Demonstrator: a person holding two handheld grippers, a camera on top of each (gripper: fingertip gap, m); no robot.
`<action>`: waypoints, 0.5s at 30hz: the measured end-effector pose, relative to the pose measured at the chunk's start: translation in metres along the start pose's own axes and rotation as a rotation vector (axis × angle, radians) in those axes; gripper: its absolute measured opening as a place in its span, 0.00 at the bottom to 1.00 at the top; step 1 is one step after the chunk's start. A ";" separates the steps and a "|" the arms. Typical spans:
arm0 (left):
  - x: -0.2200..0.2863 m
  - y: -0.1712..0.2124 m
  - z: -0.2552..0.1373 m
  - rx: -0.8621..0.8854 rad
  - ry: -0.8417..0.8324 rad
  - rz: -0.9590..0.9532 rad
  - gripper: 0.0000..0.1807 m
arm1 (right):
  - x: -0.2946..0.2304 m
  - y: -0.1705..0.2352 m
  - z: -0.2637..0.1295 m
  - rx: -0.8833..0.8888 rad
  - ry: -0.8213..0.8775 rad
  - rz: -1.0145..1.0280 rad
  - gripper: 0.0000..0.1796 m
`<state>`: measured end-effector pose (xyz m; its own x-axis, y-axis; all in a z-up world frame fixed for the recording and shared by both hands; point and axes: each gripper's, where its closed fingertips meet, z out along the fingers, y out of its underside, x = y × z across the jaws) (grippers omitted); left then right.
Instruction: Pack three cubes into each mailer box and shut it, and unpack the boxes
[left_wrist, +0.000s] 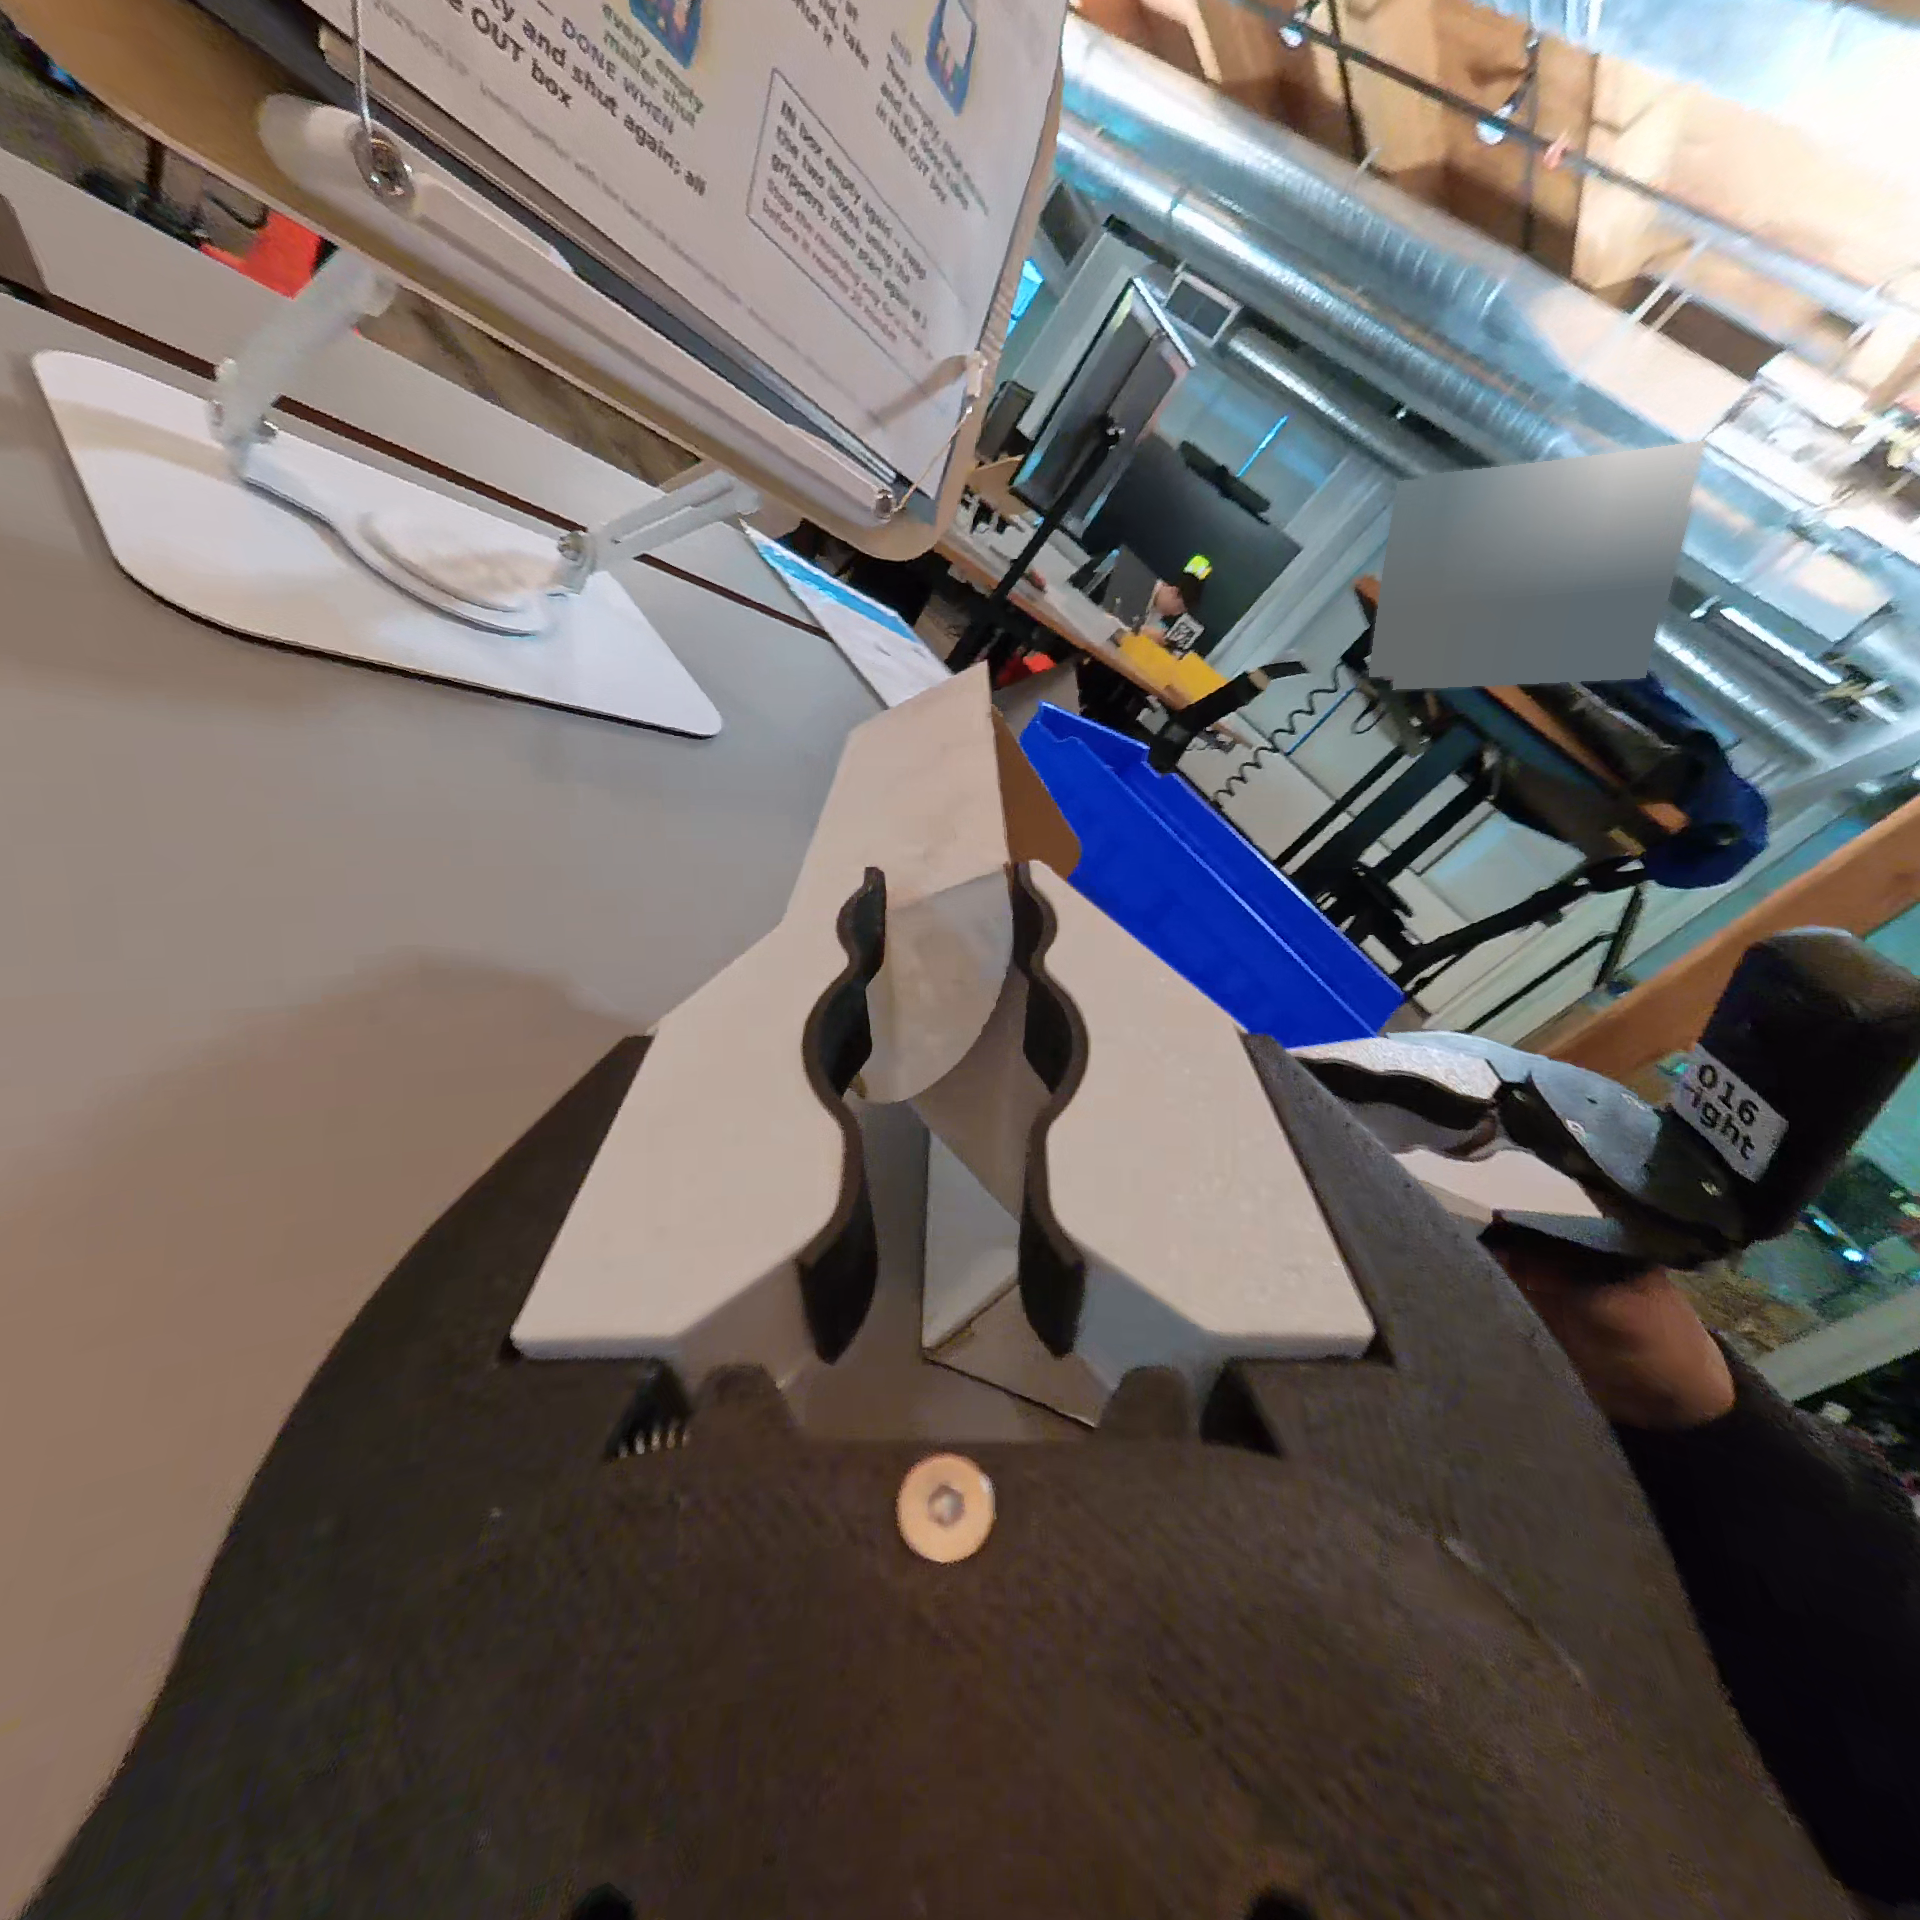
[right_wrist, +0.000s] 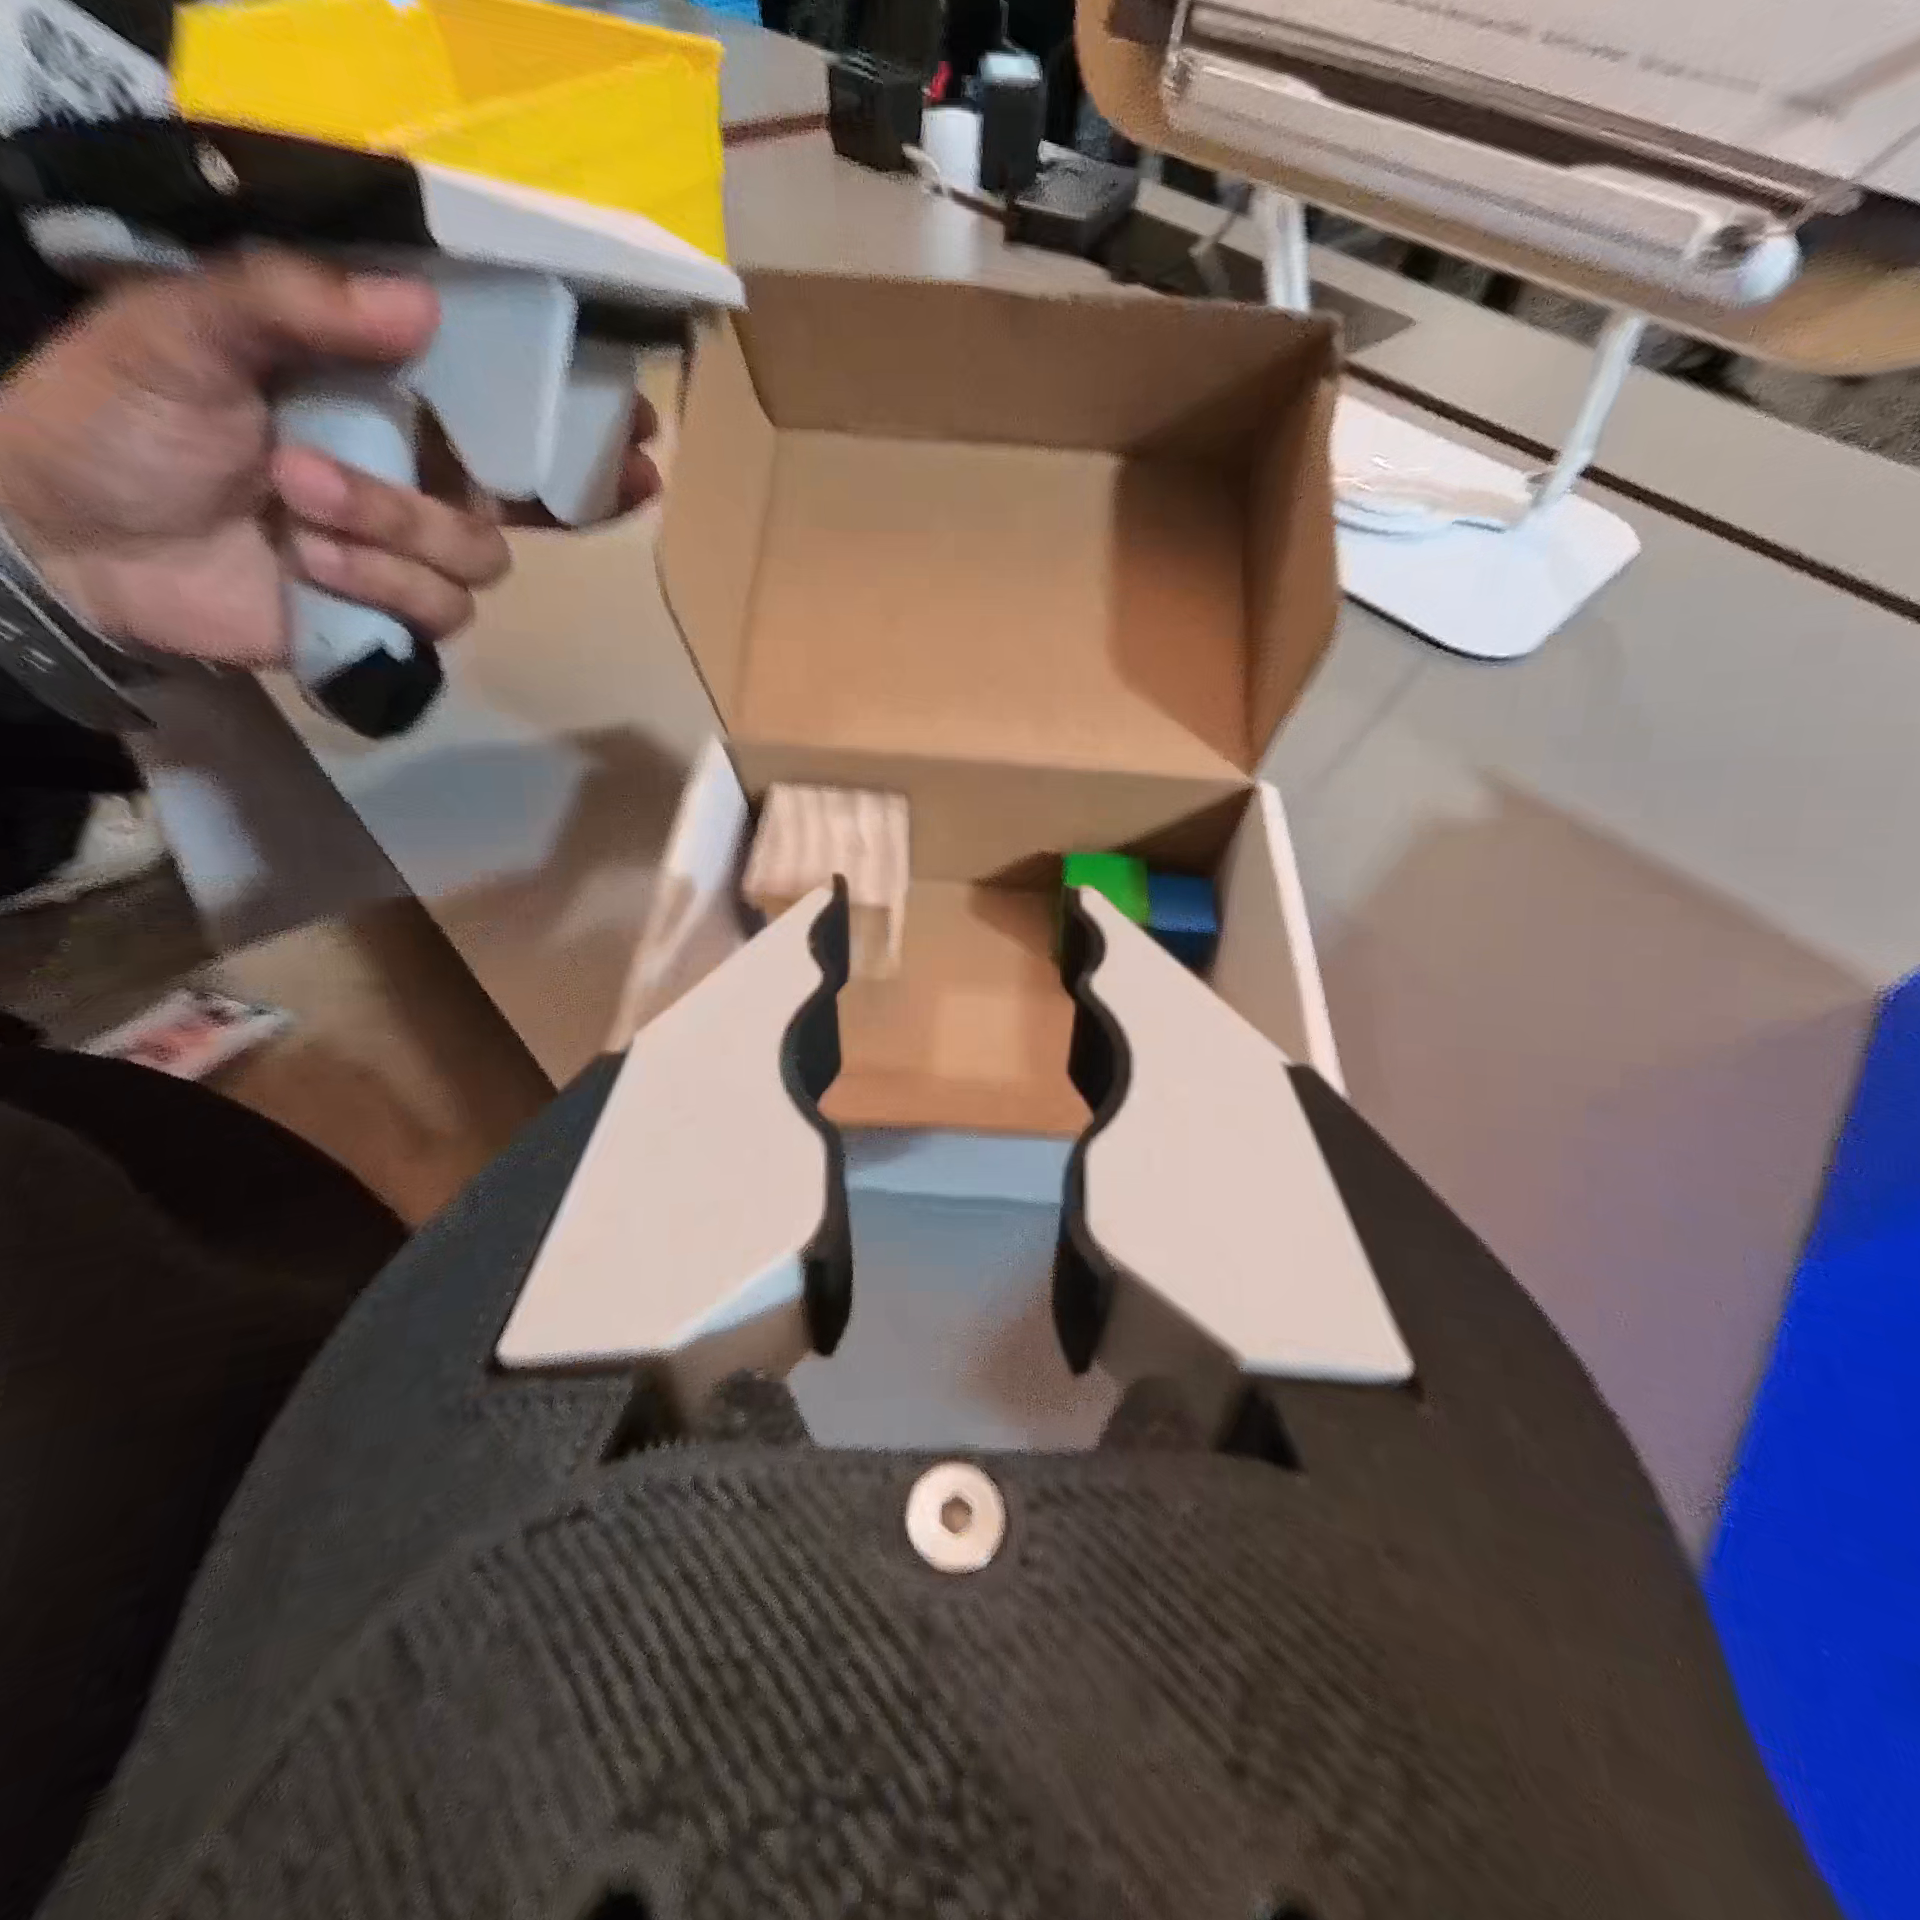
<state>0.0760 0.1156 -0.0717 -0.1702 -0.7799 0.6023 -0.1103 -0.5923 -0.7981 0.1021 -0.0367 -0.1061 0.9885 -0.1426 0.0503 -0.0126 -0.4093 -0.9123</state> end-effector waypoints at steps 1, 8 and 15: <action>0.002 0.000 0.000 0.004 0.014 -0.007 0.13 | -0.007 -0.004 0.005 -0.012 -0.037 0.023 0.24; 0.011 -0.002 -0.002 0.020 0.078 -0.026 0.13 | -0.028 0.014 0.054 -0.257 -0.135 0.015 0.23; 0.018 -0.001 -0.002 0.021 0.105 0.030 0.13 | -0.039 0.031 0.072 -0.451 -0.225 0.031 0.24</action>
<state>0.0712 0.1029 -0.0600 -0.2752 -0.7724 0.5725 -0.0833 -0.5741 -0.8146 0.0743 0.0207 -0.1656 0.9940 0.0165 -0.1083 -0.0574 -0.7639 -0.6427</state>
